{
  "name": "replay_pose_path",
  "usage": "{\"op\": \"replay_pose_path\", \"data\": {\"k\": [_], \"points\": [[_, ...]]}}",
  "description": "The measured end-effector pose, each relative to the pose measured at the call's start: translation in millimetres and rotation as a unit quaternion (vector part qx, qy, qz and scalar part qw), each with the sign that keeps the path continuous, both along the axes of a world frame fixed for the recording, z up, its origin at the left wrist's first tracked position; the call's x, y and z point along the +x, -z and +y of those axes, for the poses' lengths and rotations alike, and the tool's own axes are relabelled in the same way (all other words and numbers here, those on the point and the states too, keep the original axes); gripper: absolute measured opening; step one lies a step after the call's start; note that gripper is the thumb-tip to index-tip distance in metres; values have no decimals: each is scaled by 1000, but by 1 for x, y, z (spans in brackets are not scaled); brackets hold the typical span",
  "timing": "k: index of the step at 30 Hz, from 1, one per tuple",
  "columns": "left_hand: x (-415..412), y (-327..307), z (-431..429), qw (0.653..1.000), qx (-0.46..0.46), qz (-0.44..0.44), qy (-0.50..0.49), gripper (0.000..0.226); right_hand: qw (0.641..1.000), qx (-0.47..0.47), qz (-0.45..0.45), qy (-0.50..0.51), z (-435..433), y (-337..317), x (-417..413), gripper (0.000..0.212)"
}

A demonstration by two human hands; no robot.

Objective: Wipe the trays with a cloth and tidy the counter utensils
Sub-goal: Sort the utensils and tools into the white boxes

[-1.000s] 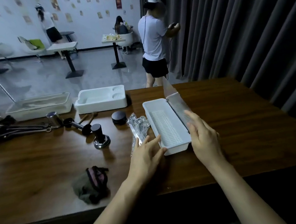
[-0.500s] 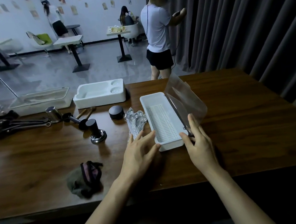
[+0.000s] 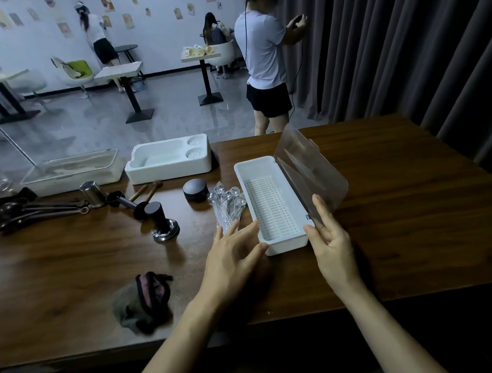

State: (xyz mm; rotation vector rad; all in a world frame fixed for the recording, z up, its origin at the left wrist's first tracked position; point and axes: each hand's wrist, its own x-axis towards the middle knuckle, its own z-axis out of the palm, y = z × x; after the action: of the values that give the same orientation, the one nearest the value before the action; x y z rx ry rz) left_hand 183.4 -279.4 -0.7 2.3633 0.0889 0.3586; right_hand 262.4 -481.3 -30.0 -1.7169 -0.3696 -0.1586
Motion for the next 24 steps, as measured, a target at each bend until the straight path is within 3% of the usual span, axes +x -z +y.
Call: {"op": "replay_pose_path", "data": {"k": [11,16,24], "points": [[3,1,10,999,-49,-6,1,40,999,-38,2,-8,5,10,-3,57],[16,3,27,992,-42,-52,-109,32,998,-66,2,0,5,12,-4,66],[37,3,45,987,-7,60,-148,41,995,-99,15,-5,3,12,-4,69]]}}
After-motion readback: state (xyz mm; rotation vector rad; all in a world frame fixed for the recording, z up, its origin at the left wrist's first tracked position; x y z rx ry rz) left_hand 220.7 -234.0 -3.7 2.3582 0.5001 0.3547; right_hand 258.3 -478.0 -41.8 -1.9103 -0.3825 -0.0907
